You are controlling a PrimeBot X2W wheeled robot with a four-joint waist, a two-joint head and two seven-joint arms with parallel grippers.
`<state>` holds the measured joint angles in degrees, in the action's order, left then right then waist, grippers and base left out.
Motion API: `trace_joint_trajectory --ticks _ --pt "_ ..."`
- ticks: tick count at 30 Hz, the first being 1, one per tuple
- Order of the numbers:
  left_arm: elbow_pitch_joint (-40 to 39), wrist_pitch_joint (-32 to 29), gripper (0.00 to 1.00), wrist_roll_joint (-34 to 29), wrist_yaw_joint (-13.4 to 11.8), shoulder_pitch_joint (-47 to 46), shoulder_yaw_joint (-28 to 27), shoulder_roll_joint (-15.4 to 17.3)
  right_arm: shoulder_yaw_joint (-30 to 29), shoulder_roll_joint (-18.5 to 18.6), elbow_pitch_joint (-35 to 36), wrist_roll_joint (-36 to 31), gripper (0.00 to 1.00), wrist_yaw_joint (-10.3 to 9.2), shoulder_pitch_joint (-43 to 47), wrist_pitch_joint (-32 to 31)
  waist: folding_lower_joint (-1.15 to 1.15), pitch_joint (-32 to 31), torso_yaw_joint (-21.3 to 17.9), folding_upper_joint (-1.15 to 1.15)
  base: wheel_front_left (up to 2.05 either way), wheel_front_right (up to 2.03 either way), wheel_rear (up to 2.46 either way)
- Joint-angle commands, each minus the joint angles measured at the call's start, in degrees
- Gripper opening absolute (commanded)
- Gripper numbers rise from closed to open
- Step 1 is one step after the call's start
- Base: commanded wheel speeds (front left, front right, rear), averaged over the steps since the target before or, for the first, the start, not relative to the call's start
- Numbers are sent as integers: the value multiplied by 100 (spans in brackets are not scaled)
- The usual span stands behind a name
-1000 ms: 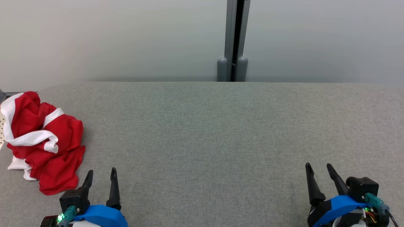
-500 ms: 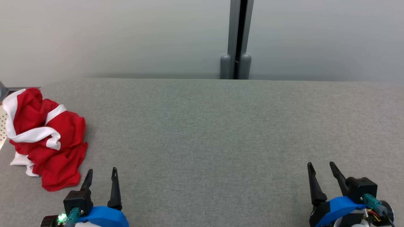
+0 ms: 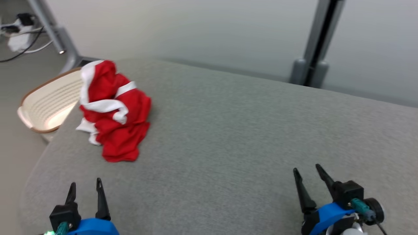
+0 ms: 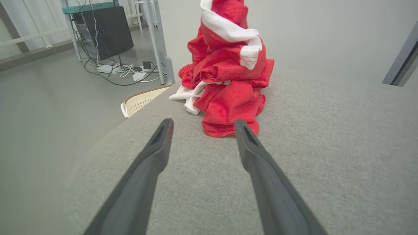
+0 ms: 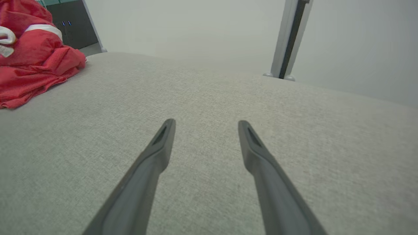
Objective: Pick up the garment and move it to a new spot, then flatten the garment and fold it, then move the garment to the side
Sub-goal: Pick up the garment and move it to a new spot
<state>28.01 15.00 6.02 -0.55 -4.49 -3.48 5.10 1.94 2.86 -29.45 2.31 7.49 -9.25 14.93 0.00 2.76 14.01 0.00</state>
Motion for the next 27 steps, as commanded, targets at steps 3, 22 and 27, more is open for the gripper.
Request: trace_joint_trajectory --ticks 3,22,27 --pt "41 22 100 -46 5 182 -207 -10 293 14 -88 208 100 0 -135 37 0 205 608 0 0 0 0" --pt "-110 22 100 561 787 -770 -747 293 530 14 -118 490 100 0 -387 36 0 757 434 0 0 0 0" --pt "-2 22 100 1033 803 -1704 -42 1016 513 14 -122 497 100 0 -488 36 0 1110 196 0 0 0 0"
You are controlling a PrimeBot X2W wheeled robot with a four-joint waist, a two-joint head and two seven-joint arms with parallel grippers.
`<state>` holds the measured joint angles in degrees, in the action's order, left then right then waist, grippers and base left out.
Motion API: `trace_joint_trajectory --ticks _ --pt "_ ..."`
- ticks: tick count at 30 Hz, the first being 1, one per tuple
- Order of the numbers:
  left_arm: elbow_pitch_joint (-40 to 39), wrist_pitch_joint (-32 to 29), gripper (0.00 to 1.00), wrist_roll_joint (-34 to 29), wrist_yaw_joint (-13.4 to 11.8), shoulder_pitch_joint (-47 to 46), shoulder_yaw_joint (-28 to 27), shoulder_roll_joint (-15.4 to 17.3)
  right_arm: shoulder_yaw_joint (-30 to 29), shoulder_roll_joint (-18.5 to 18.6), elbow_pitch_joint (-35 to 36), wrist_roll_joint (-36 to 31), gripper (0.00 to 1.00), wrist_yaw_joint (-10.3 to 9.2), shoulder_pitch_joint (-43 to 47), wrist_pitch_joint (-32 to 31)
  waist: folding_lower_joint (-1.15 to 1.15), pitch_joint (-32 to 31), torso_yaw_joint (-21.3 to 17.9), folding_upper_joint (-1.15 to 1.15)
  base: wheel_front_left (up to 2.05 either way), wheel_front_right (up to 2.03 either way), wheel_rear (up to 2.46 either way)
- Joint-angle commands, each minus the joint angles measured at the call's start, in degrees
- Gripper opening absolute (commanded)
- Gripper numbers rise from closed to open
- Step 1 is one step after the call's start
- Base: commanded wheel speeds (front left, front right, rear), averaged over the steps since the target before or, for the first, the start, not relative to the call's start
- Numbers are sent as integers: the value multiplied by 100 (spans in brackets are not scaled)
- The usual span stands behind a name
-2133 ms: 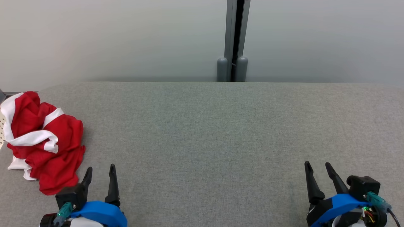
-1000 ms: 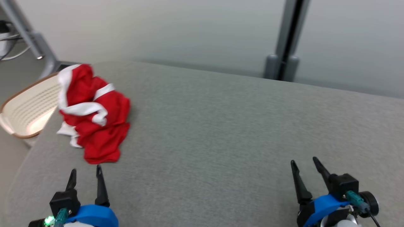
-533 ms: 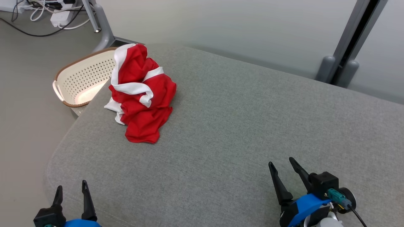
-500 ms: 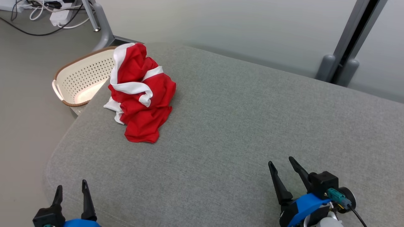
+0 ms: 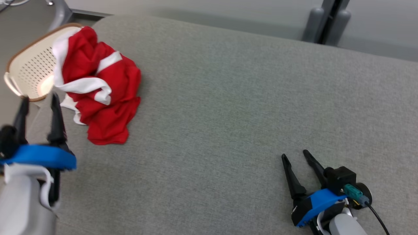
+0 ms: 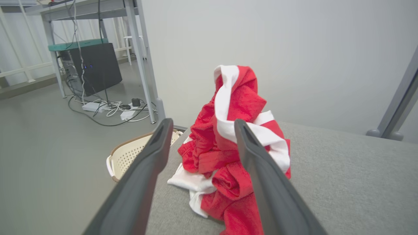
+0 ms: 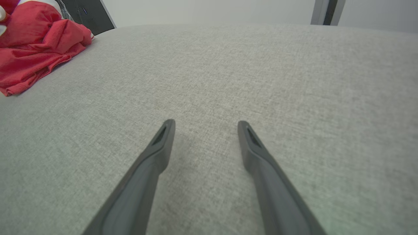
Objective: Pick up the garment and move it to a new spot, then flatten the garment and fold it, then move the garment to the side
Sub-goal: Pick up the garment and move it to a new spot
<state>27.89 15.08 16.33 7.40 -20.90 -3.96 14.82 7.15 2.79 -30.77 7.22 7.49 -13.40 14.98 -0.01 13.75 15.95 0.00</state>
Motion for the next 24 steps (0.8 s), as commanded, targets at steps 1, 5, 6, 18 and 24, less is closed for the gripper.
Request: trace_joint_trajectory --ticks 1,5,6,18,24 --pt "44 14 100 145 8 -232 173 215 7 22 7 23 100 0 -79 30 1 70 -48 0 0 0 0" --pt "461 -19 100 690 9 -864 744 862 75 40 -4 86 100 0 -130 13 1 297 -277 0 0 0 0" --pt "598 -74 100 832 9 -1000 864 976 101 42 -28 102 100 0 -154 11 1 345 -340 0 0 0 0" --pt "2165 -695 0 1911 10 -1769 1693 1412 235 77 -204 305 100 -6 -239 -9 1 582 -863 0 0 0 0" --pt "2221 -282 0 1883 10 -2077 1866 1522 273 57 -112 430 100 -5 -286 -3 1 480 -936 0 0 0 0"
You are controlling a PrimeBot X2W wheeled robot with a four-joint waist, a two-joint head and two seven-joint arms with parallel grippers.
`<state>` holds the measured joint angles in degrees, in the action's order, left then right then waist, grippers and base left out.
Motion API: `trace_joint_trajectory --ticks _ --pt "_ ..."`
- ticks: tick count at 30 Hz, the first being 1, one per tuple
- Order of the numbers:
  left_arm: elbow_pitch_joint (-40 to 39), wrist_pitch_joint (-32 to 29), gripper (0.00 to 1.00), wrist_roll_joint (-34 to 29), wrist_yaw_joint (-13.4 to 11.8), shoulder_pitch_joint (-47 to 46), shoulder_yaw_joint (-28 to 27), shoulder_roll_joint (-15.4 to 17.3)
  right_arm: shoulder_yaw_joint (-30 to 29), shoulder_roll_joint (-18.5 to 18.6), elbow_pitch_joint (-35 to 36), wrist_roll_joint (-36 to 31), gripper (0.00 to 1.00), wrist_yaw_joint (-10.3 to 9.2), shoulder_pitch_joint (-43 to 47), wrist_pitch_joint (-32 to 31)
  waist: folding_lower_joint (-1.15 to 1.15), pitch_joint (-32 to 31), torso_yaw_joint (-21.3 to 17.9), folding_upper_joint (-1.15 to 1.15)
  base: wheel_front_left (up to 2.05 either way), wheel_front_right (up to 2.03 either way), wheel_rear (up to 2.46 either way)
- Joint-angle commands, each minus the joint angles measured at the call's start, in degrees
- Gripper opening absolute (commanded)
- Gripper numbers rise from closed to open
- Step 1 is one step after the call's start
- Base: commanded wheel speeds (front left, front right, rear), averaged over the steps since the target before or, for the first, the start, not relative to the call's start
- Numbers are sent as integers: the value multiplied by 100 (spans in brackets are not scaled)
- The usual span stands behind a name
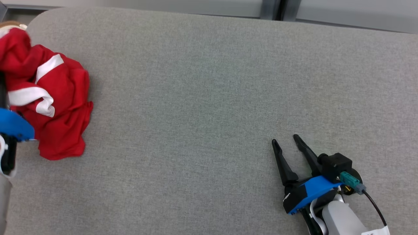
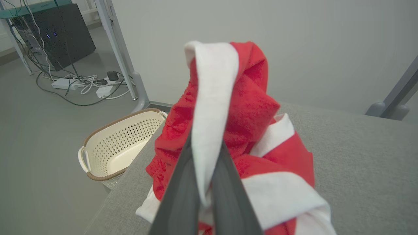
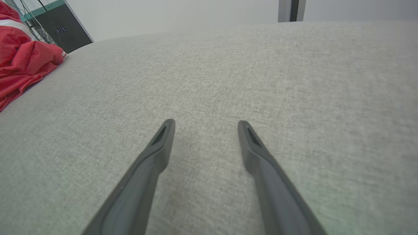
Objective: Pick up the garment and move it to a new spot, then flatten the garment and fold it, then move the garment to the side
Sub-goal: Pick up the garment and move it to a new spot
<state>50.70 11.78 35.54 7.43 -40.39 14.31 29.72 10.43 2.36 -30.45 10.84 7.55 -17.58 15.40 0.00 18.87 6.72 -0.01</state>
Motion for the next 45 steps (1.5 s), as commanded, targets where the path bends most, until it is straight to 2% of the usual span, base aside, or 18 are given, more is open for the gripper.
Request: trace_joint_trajectory --ticks 1,6,12,15,21,27,28,29,30,31,36,45 --pt "-144 128 0 -53 7 -224 91 105 -49 94 -127 81 100 -11 144 -43 0 -65 -21 1 0 0 0" --pt "-885 309 0 -261 7 -655 473 290 -13 73 -85 258 100 -8 273 -29 0 -376 -114 1 0 0 0" --pt "-2020 340 0 -398 7 -1032 834 84 96 70 -44 526 100 -7 424 -24 0 -710 -461 1 0 0 0" --pt "-2531 337 0 -325 7 -1061 1020 -99 171 67 -27 594 100 -7 453 -24 0 -829 -726 1 0 0 0" --pt "-3208 301 0 -102 2 -806 1470 -716 187 63 34 886 100 -6 553 -23 0 -1016 -1262 1 0 0 0" --pt "-2984 310 0 -19 -15 -302 1909 -1315 293 66 103 1008 100 -6 626 -24 0 -1102 -1666 1 0 0 0" --pt "-2861 316 15 -17 -15 -174 1967 -1380 299 65 115 1019 100 -6 629 -24 0 -1107 -1703 1 0 0 0" --pt "-2732 323 45 -45 -15 -49 2027 -1421 299 63 128 1011 100 -6 641 -24 0 -1109 -1728 1 0 0 0" --pt "-2604 327 89 -44 -14 86 2075 -1477 280 63 134 993 100 -6 653 -24 0 -1106 -1742 1 0 0 0" --pt "-2461 334 100 -75 -13 228 2132 -1507 266 64 145 981 100 -6 671 -23 0 -1105 -1751 1 0 0 0" --pt "-1978 344 100 -199 -3 987 2217 -1580 142 63 164 909 100 -6 774 -24 0 -1126 -1666 1 0 0 0" --pt "-2006 345 100 -503 -15 2396 1206 -1664 -175 64 256 768 100 -6 906 -24 0 -1291 -1321 1 0 0 0"
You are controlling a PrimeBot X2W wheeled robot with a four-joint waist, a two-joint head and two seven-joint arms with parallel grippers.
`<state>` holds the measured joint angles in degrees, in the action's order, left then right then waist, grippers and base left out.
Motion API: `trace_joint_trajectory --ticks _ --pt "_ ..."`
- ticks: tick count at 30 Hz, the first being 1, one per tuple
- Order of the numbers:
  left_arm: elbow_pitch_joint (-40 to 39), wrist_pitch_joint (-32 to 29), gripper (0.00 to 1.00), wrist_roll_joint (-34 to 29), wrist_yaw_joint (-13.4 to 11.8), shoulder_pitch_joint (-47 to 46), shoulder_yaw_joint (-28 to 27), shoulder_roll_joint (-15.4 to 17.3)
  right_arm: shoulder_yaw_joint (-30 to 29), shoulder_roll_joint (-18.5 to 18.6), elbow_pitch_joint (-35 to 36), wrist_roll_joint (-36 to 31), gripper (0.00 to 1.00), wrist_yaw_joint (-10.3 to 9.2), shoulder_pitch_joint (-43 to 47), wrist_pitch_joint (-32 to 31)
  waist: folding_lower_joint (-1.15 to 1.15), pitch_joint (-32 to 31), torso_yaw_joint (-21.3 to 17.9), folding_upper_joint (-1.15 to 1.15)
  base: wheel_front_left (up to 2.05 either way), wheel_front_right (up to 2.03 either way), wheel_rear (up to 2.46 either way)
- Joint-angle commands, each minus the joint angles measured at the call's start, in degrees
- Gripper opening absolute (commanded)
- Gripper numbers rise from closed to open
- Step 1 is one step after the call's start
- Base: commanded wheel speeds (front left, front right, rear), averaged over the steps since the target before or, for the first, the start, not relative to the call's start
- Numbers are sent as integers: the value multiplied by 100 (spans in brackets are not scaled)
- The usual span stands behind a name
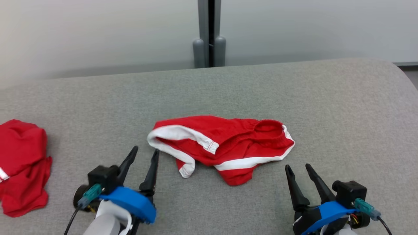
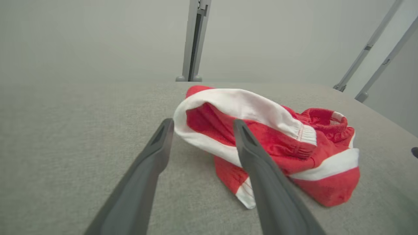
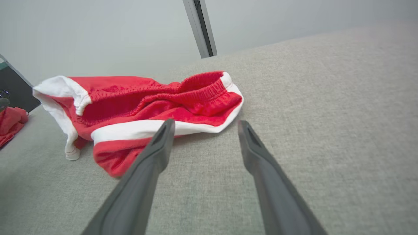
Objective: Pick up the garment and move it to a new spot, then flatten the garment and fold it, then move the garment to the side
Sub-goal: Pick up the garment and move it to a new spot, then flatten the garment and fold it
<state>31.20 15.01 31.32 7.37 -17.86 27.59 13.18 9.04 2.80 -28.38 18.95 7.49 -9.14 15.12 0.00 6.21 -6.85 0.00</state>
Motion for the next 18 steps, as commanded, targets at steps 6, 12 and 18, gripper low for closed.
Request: trace_joint_trajectory --ticks 6,12,18 --pt "-296 19 100 -377 -65 827 -982 -203 -140 21 79 -16 100 0 214 4 0 -233 158 0 0 0 0" --pt "-617 20 100 -924 -50 1568 -1786 -576 -153 19 -9 -49 100 0 460 4 0 -462 236 0 0 0 0" --pt "-625 20 100 -1228 12 1814 -1950 -862 -57 19 -68 28 100 0 478 4 0 -471 347 0 0 0 0"
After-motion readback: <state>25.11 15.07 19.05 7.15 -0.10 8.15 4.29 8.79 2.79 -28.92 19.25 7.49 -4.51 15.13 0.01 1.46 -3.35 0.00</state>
